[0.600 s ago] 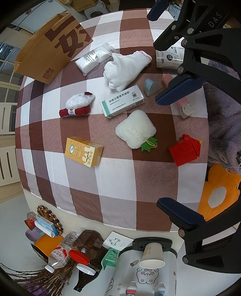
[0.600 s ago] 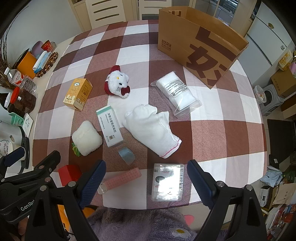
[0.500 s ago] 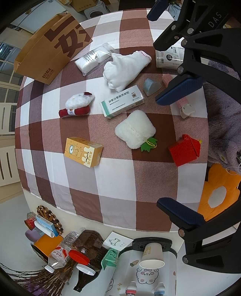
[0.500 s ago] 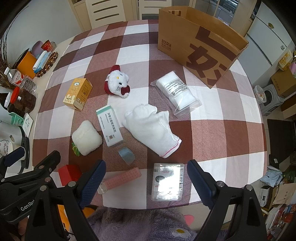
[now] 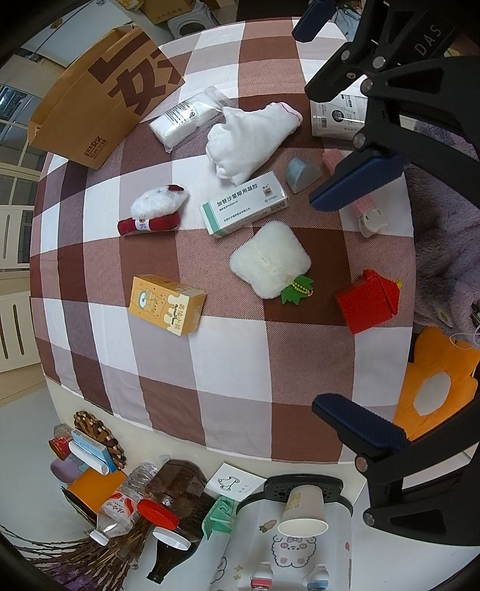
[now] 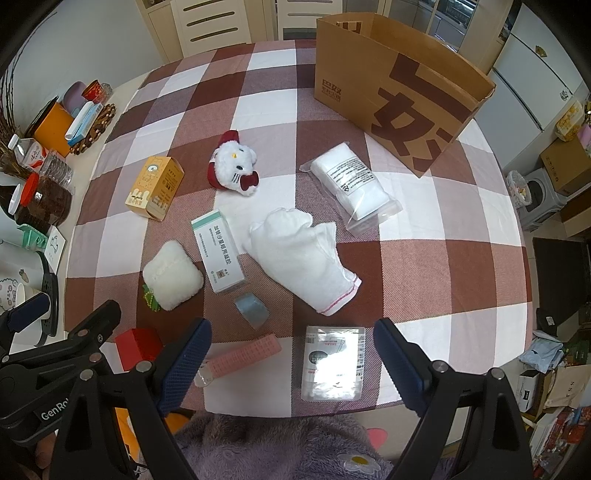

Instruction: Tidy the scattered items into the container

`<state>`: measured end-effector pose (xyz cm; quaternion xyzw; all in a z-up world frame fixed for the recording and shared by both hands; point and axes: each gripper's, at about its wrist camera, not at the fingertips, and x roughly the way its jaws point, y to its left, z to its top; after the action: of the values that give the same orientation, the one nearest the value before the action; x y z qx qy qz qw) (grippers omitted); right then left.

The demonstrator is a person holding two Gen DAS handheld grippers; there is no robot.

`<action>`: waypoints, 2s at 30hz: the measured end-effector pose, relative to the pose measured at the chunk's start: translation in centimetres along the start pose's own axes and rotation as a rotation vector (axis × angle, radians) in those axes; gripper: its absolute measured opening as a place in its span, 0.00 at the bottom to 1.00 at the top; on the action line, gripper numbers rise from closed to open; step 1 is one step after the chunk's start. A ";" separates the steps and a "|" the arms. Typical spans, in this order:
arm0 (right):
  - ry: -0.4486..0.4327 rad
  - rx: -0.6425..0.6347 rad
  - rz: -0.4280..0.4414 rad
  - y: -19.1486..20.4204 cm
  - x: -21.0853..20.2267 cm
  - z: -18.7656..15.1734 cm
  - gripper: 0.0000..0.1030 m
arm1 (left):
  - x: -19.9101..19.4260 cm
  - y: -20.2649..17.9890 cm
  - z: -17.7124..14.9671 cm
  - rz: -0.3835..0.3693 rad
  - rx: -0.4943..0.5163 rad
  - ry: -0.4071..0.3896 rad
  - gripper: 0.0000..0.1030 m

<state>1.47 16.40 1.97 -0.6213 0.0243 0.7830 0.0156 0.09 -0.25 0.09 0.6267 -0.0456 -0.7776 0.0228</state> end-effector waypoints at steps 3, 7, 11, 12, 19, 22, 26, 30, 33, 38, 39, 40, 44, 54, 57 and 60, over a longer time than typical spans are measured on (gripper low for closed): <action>0.000 -0.001 0.000 0.0 0.0 0.1 0.89 | 0.0 0.0 0.0 0.000 0.000 0.000 0.96; 0.000 -0.002 0.001 0.0 0.0 0.1 0.89 | 0.0 0.0 0.0 0.001 0.001 0.000 0.96; 0.000 -0.001 0.001 0.0 0.0 0.1 0.89 | 0.0 0.0 0.0 0.001 0.002 0.000 0.96; 0.000 -0.001 0.001 0.0 0.0 0.1 0.89 | 0.0 0.0 0.0 0.001 0.002 0.000 0.96; -0.001 -0.004 0.000 0.1 0.0 0.1 0.89 | 0.0 0.0 0.0 0.002 0.004 0.000 0.96; -0.001 -0.004 0.000 0.1 0.0 0.1 0.89 | 0.0 0.0 0.0 0.001 0.004 0.001 0.96; -0.002 -0.005 0.000 0.1 0.0 0.1 0.89 | 0.0 0.0 0.0 0.001 0.005 0.000 0.96; -0.002 -0.006 0.000 0.1 0.0 0.1 0.89 | 0.0 0.0 0.0 0.001 0.007 0.000 0.96; -0.002 -0.006 0.000 0.1 0.0 0.1 0.89 | 0.0 0.0 0.0 0.001 0.006 0.000 0.96; -0.003 -0.007 -0.001 0.1 0.0 0.1 0.89 | 0.0 0.0 0.0 0.001 0.007 -0.001 0.96; -0.006 -0.007 -0.001 0.1 0.0 0.2 0.89 | 0.0 0.0 0.0 0.000 0.007 0.000 0.96; -0.008 -0.007 -0.002 0.1 0.0 0.3 0.89 | 0.0 0.0 0.0 0.001 0.007 0.000 0.96; -0.012 -0.003 -0.001 0.0 0.0 0.3 0.89 | -0.1 -0.3 0.1 0.004 0.011 -0.005 0.96; -0.016 0.004 -0.006 0.0 -0.2 -0.1 0.89 | -0.2 -0.5 0.5 0.003 0.015 -0.007 0.96; -0.017 0.007 -0.003 -0.2 -0.2 -0.2 0.89 | -0.2 -0.6 0.4 -0.006 0.018 -0.009 0.96; -0.027 0.021 0.001 -0.4 -0.2 -0.3 0.89 | -0.2 -0.7 0.0 -0.034 0.019 -0.010 0.96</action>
<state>1.87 16.82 2.10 -0.6106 0.0324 0.7910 0.0220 0.10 0.45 0.23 0.6237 -0.0423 -0.7805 0.0035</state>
